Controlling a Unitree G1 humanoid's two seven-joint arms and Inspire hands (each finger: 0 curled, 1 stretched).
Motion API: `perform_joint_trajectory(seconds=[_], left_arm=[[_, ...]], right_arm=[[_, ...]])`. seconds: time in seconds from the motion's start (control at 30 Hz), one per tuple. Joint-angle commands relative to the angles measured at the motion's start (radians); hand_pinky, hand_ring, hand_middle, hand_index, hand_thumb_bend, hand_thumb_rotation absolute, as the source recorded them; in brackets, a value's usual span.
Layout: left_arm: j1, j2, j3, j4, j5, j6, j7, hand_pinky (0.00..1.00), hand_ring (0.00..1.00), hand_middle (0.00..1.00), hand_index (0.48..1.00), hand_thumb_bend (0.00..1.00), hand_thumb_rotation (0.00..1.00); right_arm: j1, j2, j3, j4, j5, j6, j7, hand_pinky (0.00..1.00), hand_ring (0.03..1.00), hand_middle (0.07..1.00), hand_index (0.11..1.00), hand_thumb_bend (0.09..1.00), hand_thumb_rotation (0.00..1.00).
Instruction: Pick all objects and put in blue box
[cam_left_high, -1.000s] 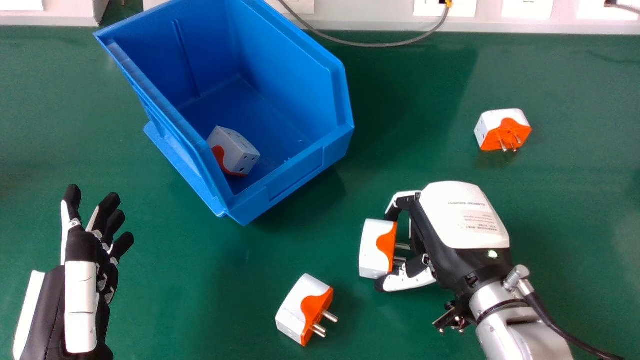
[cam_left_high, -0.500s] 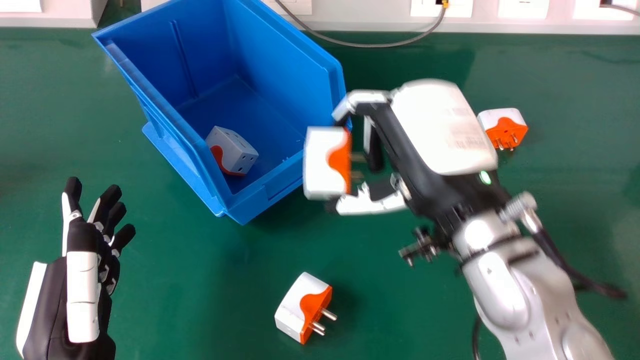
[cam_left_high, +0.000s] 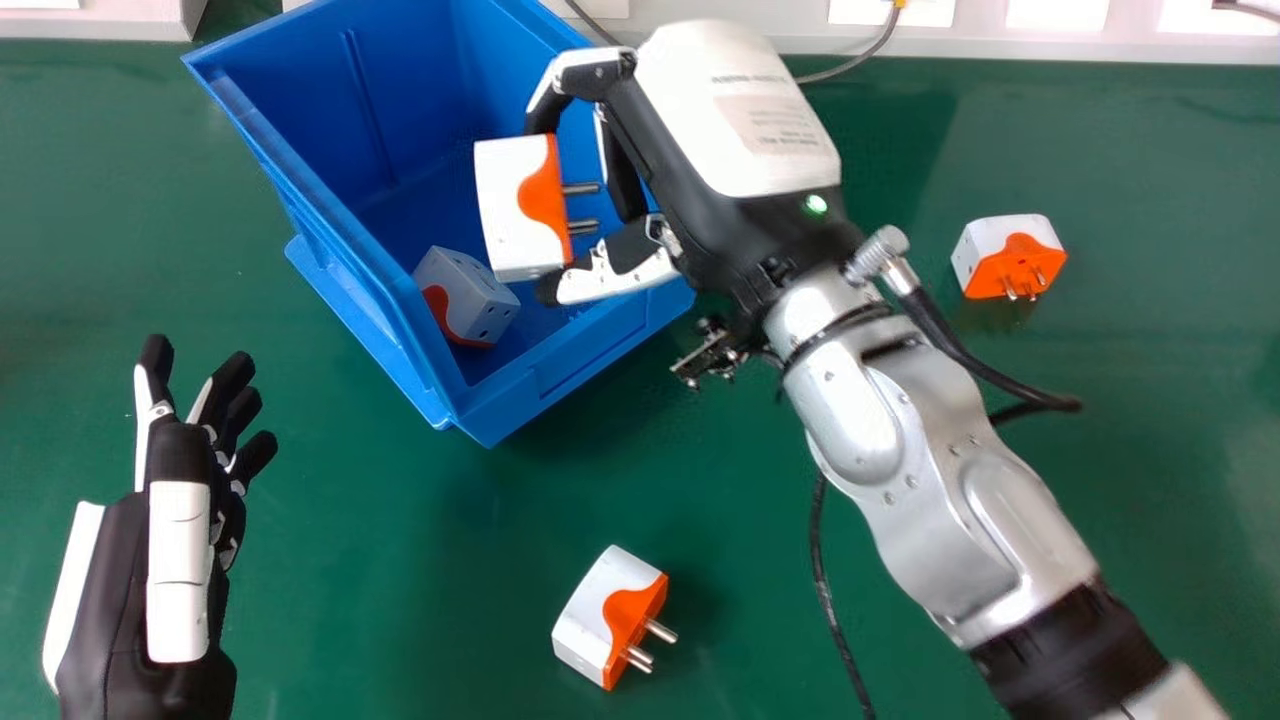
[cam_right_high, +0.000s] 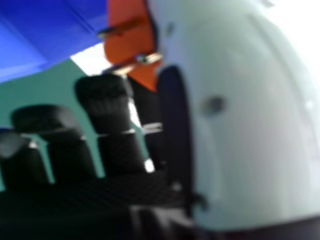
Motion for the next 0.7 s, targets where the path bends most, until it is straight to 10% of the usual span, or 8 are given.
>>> perform_joint_trajectory(seconds=[0.0,0.3,0.67], left_arm=[[-0.002,0.007,0.004,-0.003,0.002,-0.011,0.002,0.94,0.96,0.96,1.0,0.92,1.0],[0.005,0.008,0.005,-0.007,0.009,-0.018,-0.002,0.93,0.95,0.96,1.0,0.92,1.0],[0.017,0.002,0.001,-0.012,0.018,-0.024,0.0,0.93,0.95,0.95,1.0,0.9,1.0]], right_arm=[[-0.087,0.025,0.01,0.068,0.002,-0.022,-0.048,0.04,0.085,0.157,0.256,0.418,0.06],[-0.325,0.125,0.087,0.473,-0.028,0.026,-0.132,0.03,0.079,0.144,0.181,0.457,0.05],[-0.488,0.2,0.126,0.774,-0.004,-0.001,-0.215,0.05,0.09,0.165,0.429,0.512,0.11]])
